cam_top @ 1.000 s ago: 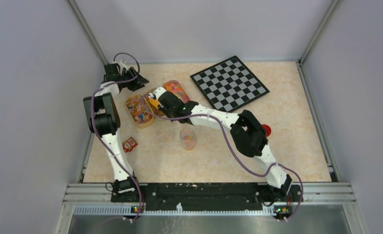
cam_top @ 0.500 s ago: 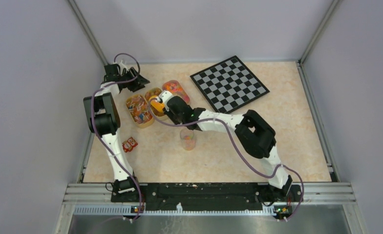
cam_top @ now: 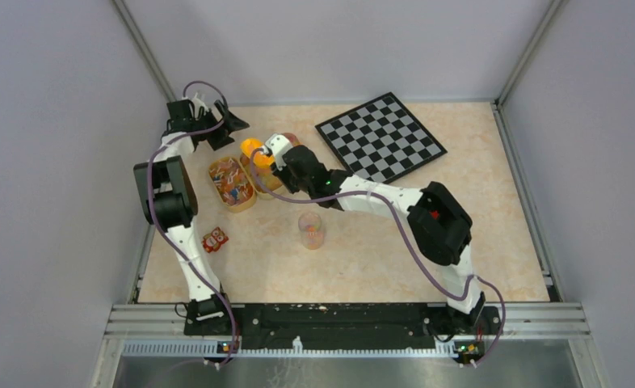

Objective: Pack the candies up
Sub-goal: Scoop the fake candies from the storage box.

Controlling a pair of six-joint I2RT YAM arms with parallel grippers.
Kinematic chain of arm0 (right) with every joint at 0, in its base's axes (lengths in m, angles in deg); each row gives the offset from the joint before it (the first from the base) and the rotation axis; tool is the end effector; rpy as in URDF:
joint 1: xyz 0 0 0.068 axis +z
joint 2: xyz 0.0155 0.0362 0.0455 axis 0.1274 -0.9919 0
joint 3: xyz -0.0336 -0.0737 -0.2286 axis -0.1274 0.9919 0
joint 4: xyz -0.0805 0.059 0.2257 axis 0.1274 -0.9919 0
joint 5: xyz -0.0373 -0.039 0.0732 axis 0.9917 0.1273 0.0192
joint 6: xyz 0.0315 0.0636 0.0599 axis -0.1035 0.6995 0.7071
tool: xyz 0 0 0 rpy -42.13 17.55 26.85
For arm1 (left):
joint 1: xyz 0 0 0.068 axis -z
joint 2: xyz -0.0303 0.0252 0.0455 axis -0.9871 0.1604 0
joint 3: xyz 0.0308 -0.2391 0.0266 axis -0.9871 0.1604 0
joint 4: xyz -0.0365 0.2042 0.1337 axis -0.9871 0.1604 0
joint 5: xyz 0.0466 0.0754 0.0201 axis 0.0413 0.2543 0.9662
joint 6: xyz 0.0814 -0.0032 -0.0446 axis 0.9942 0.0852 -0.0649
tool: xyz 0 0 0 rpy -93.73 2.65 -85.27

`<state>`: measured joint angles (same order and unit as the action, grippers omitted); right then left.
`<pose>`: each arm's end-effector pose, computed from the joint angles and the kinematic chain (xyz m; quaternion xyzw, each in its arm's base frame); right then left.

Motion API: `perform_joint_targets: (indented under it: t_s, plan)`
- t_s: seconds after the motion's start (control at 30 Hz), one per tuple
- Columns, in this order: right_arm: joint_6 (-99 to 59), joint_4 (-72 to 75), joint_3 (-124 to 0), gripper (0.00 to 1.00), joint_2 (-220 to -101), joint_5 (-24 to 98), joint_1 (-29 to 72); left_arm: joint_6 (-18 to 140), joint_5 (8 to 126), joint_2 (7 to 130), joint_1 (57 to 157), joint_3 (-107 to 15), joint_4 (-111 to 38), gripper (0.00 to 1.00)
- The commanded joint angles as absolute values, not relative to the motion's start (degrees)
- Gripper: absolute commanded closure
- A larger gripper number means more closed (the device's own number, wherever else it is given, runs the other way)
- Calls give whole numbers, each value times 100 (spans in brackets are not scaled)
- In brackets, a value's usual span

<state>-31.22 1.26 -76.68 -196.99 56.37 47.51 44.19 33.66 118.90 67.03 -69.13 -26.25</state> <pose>0.2997 0.3965 0.1952 -0.3771 0.7665 0.1415 0.5002 0.4893 0.0625 0.1551 -0.1601 0.8405 -0.3709 0.3612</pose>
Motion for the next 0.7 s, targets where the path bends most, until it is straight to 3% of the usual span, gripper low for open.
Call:
perform_joint_targets:
  t_s: [0.0, 0.3, 0.67]
  plan:
    - [-3376, 450, -7612, 100, -18831, 5717, 4638, 4395, 3421, 11111, 6651, -7416, -2441, 1]
    - [-3567, 51, -6570, 100, -17359, 5801, 4456, 4270, 3353, 10194, 6645, -7418, -1714, 1]
    - [-4403, -1862, -5497, 100, -15233, 5481, 4453, 4599, 3370, 8016, 7148, -5233, -1872, 1]
